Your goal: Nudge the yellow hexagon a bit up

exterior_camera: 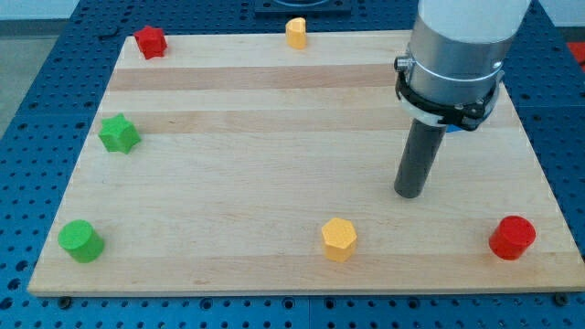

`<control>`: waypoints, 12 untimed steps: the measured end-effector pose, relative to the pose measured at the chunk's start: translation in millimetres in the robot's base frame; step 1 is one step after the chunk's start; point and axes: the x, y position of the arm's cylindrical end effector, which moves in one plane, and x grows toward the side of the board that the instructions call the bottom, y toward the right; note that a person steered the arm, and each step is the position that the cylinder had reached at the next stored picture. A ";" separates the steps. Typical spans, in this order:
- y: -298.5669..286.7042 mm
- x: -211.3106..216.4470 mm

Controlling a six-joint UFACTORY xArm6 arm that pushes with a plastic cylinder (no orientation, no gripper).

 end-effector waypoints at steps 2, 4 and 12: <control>-0.7 -3.4; -26.5 -47.7; -79.3 -42.2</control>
